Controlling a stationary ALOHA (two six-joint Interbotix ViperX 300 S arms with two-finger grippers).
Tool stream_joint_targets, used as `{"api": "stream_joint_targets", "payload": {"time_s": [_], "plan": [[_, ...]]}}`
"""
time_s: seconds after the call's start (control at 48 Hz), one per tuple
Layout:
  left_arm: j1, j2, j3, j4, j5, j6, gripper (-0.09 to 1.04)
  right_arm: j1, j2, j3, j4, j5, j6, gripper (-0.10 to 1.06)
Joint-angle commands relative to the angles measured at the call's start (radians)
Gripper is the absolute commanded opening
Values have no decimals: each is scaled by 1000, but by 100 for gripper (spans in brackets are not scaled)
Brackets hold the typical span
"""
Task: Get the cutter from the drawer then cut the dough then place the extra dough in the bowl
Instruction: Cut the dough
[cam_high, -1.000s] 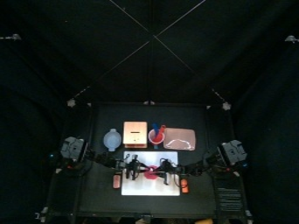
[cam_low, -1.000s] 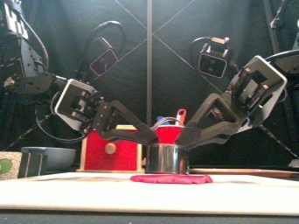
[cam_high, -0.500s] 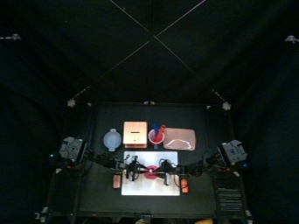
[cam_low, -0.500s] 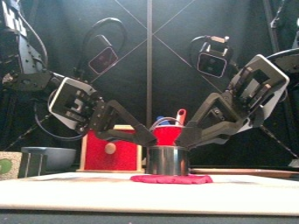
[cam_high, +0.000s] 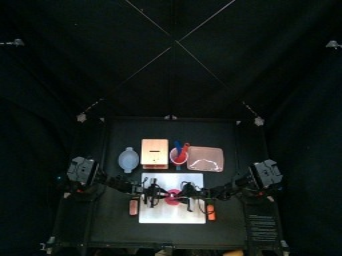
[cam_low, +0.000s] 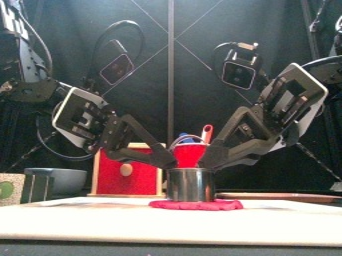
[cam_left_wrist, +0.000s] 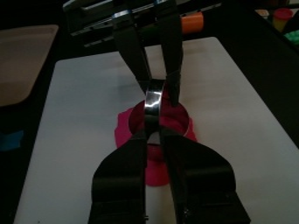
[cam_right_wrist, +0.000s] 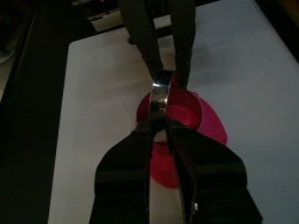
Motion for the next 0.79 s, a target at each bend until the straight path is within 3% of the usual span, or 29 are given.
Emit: {"api": "stream_joint_targets", "payload": {"time_s": [0.021, 0.792], "plan": [[-23, -8, -5, 3, 8, 3, 49, -9, -14, 6, 9, 37, 11, 51], [-35, 48, -15, -5, 40, -6, 49, -6, 0, -2, 2, 112, 11, 51]]}}
